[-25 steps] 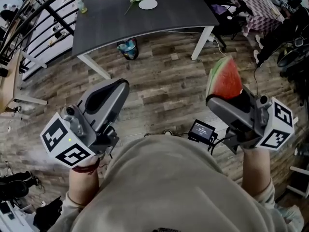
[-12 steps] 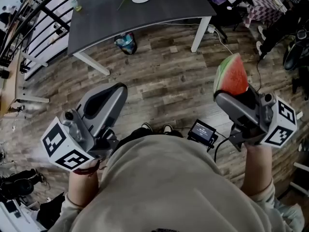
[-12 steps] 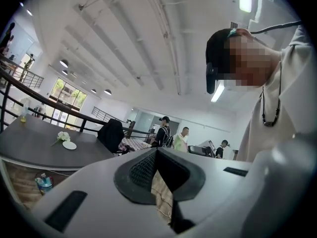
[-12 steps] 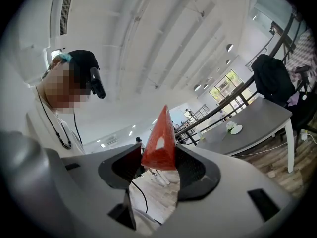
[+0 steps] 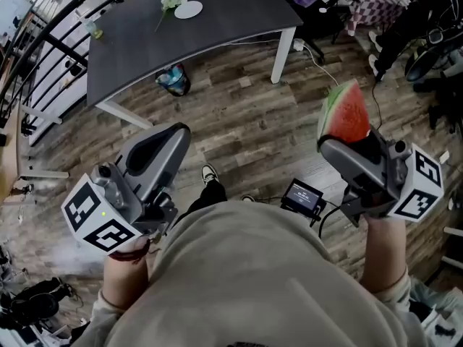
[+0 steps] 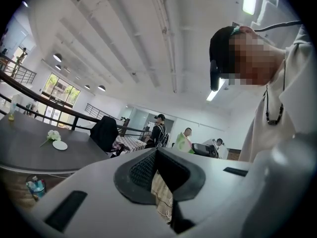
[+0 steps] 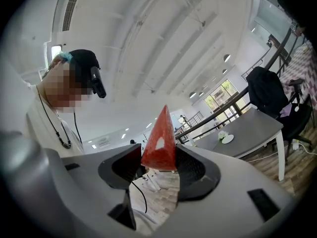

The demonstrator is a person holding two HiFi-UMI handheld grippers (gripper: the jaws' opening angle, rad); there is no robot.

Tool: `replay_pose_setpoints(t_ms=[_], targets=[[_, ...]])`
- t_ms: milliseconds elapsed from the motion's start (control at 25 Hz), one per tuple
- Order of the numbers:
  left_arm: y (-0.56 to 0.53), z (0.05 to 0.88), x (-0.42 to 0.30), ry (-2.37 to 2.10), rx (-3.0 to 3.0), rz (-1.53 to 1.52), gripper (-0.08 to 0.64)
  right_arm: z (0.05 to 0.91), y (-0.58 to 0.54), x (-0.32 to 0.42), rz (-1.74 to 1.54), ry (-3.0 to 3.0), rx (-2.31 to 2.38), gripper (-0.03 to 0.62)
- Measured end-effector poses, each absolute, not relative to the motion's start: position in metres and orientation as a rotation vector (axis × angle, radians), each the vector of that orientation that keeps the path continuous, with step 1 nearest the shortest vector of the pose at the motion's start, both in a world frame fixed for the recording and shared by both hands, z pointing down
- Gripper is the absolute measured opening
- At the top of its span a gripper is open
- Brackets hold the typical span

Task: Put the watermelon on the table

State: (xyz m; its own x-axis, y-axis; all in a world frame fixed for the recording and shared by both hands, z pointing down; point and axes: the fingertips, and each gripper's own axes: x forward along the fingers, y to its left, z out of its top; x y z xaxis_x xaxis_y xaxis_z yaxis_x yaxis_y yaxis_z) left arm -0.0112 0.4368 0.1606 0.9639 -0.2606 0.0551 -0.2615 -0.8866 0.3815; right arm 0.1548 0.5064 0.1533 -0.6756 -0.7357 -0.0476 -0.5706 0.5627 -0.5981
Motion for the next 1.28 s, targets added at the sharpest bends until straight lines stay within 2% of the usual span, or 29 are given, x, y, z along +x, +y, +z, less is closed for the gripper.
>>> replay_pose_setpoints(t_ms=[560, 1280], targets=[[0.382, 0.167, 0.011, -0.198, 2.725, 0.010, 0.005, 0.144, 0.471, 0.155, -0.731, 2.465, -1.204, 0.229], [0.197, 0.192, -0.084, -0.142, 2.707, -0.005, 0.005, 0.139, 0.277, 0.064, -0.758, 2.491, -1.246, 0.229]])
